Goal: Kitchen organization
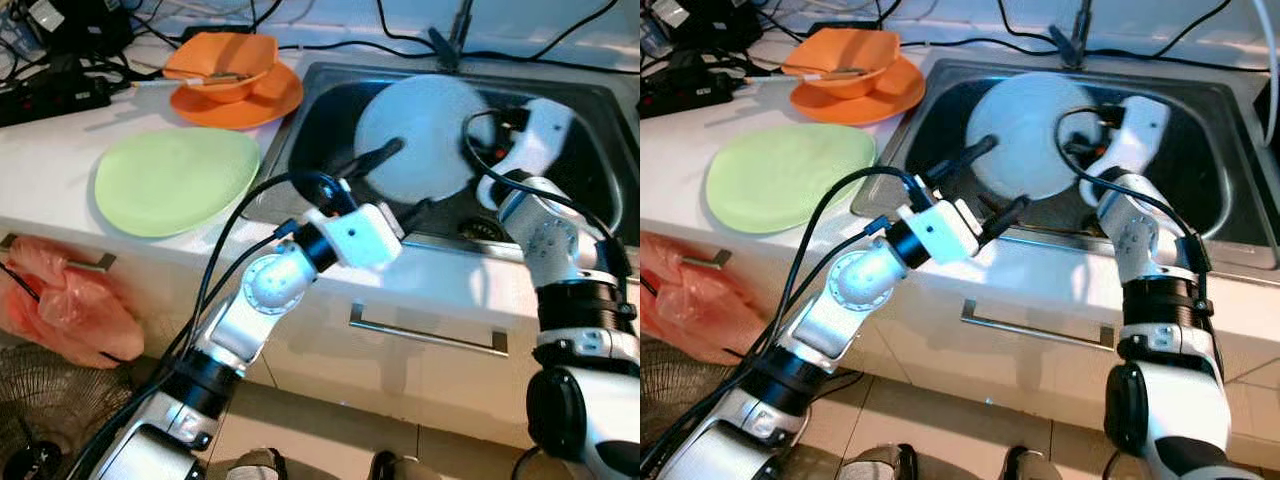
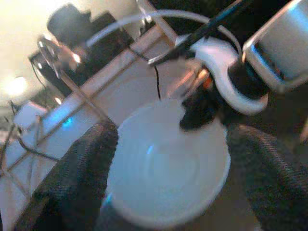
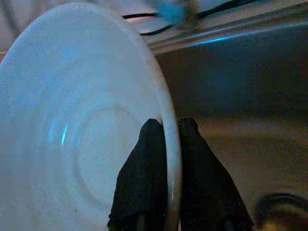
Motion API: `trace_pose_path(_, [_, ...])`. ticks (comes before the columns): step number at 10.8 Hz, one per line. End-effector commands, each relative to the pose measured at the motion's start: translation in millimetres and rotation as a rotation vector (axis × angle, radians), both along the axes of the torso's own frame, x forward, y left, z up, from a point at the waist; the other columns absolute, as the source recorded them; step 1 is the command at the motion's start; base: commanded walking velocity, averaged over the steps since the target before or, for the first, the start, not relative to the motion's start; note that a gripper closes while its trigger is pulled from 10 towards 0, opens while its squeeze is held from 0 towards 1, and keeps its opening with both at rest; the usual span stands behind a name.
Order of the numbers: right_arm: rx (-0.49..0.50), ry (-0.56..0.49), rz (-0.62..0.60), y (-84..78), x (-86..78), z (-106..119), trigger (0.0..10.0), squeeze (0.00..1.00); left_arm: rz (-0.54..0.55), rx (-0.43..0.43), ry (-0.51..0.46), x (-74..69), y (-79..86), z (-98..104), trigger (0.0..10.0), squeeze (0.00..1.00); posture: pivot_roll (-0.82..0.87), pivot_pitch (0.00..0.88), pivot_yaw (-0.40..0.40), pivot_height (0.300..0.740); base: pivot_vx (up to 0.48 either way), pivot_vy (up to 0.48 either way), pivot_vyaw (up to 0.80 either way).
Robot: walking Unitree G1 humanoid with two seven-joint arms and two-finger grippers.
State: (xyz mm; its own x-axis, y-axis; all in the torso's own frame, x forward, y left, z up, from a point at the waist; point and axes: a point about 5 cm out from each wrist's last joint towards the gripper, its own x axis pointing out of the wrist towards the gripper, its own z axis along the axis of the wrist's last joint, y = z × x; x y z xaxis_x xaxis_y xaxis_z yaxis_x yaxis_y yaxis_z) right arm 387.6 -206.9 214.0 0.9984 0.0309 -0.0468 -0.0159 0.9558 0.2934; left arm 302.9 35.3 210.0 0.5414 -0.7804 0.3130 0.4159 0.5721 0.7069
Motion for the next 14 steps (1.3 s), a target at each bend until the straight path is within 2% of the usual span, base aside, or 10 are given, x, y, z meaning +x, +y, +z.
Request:
trace_pose_path(1, [-0.031, -0.032, -0.067, -10.1, 1.5, 6.6, 0.0, 0.0, 0.023, -0.017, 0.038, 1.9, 8.1, -0.2, 10.0, 1.0, 0.15, 0.144, 0.056, 0.74, 0.0, 0.0, 0.0])
trace_pose_path(2, [-0.085, -0.013, -0.099, -16.8, 1.4, 2.9, 0.0, 0.0, 0.033, -0.04, 0.094, 3.4, 11.4, -2.3, 10.0, 1.0, 0.16, 0.149, 0.055, 0.74, 0.0, 0.0, 0.0])
trace_pose_path(3, [-0.208, 0.005, -0.121, -28.9, 1.4, -3.6, 2.3, 0.0, 0.056, -0.102, 0.23, 6.9, 18.4, -5.5, 10.0, 1.0, 0.16, 0.151, 0.055, 0.74, 0.0, 0.0, 0.0])
trace_pose_path(4, [-0.298, 0.034, -0.129, -41.6, 2.0, -9.1, 4.6, 0.0, 0.07, -0.146, 0.312, 10.9, 24.0, -5.8, 10.0, 1.0, 0.16, 0.151, 0.056, 0.74, 0.0, 0.0, 0.0])
trace_pose_path(6, [-0.392, 0.082, -0.158, -59.3, 0.3, -18.7, 7.6, 0.0, 0.068, -0.145, 0.437, 14.7, 28.1, -12.8, 10.0, 1.0, 0.16, 0.15, 0.054, 0.74, 0.0, 0.0, 0.0])
trace_pose_path(7, [-0.423, 0.128, -0.151, -62.6, -1.6, -28.9, 8.6, 0.0, 0.062, -0.107, 0.472, 14.7, 30.6, -14.8, 10.0, 1.0, 0.16, 0.15, 0.054, 0.74, 0.0, 0.0, 0.0])
trace_pose_path(9, [-0.445, 0.183, -0.104, -62.1, -4.3, -45.3, 10.0, 0.0, 0.048, -0.098, 0.566, 15.1, 34.7, -18.5, 10.0, 1.0, 0.17, 0.153, 0.056, 0.74, 0.0, 0.0, 0.0])
trace_pose_path(12, [-0.485, 0.264, -0.028, -57.9, -7.8, -63.0, 10.0, 0.0, 0.05, -0.006, 0.627, 16.7, 37.6, -22.3, 10.0, 1.0, 0.17, 0.151, 0.059, 0.74, 0.0, 0.0, 0.0])
trace_pose_path(13, [-0.484, 0.271, 0.008, -54.4, -8.5, -67.6, 10.0, 0.15, 0.069, 0.001, 0.652, 21.2, 39.1, -15.4, 10.0, 1.0, 0.18, 0.15, 0.058, 0.74, 0.0, 0.0, 0.0])
trace_pose_path(14, [-0.475, 0.273, 0.018, -53.0, -8.7, -69.2, 10.0, 1.0, 0.074, -0.003, 0.653, 23.5, 40.0, -11.0, 10.0, 1.0, 0.18, 0.15, 0.058, 0.74, 0.0, 0.0, 0.0])
